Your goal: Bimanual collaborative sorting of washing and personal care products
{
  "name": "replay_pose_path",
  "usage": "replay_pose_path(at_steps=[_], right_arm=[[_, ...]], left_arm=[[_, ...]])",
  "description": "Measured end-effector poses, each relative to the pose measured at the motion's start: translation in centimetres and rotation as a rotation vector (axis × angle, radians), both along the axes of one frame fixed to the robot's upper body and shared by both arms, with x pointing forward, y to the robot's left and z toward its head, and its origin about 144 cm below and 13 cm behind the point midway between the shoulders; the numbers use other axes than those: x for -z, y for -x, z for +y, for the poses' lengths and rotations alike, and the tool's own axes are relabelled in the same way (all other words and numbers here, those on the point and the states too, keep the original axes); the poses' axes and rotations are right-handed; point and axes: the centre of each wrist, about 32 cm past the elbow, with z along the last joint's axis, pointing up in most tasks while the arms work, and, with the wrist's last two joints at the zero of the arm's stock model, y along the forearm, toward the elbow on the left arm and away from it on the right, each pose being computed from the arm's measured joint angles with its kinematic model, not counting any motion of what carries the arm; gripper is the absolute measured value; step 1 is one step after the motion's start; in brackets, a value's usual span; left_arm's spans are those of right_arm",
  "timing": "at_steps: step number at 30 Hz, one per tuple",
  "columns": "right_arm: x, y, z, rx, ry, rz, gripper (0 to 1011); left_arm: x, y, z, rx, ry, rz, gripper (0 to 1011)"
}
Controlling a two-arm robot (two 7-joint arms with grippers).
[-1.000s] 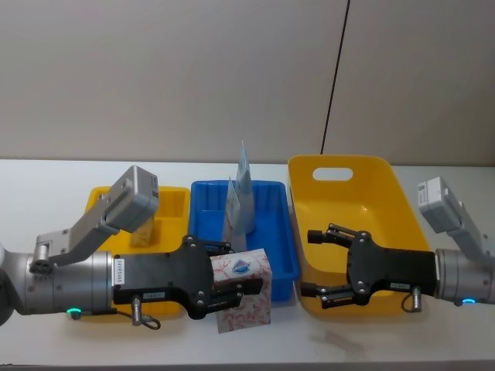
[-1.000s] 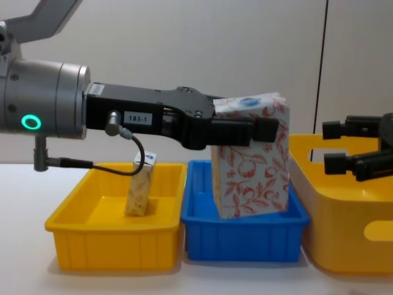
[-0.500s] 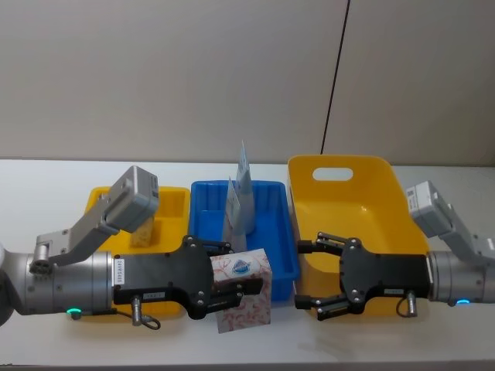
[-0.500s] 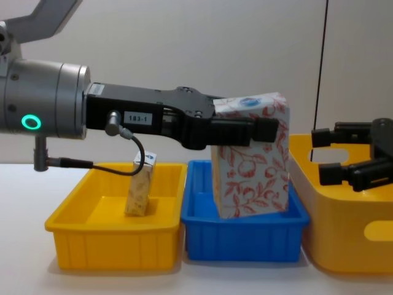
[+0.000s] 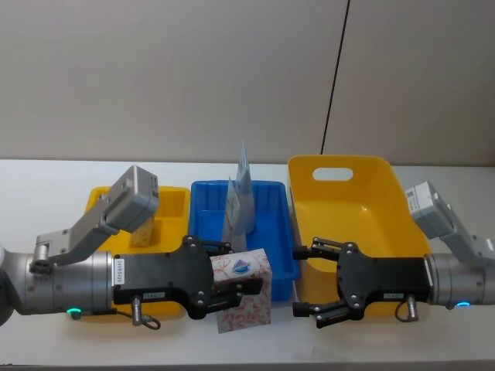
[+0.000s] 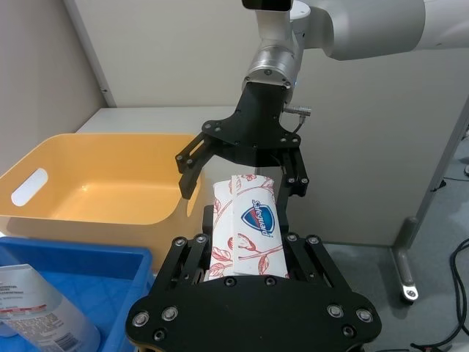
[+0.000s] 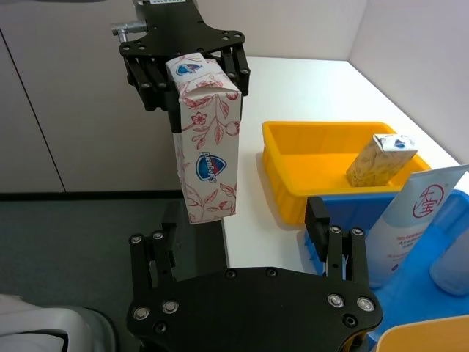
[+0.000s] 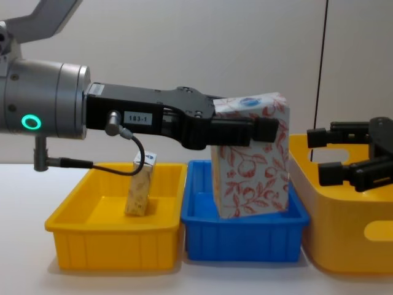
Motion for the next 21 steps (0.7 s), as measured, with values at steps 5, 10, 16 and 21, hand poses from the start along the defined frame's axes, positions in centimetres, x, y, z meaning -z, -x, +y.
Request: replay_pose_path(at_steps=[5,10,16,21], right_arm=[[0.0,0.1,0.1,-0.008,-0.001,-0.002,1000],[0.2,0.2,0.4,-0.02,0.0,-0.01,1000],[0.4,0.2,1.0,-0.039,-0.003,-0.019,1000],[0.6,0.2,1.5,-0.051,-0.008,-0.024,1000]], left_arm=[[0.0,0.0,0.0,0.0,0.0,0.0,377],[0.0,0.0,0.0,0.0,0.0,0.0,377],[0.0,0.0,0.0,0.0,0.0,0.0,377],[0.0,0.0,0.0,0.0,0.0,0.0,376]])
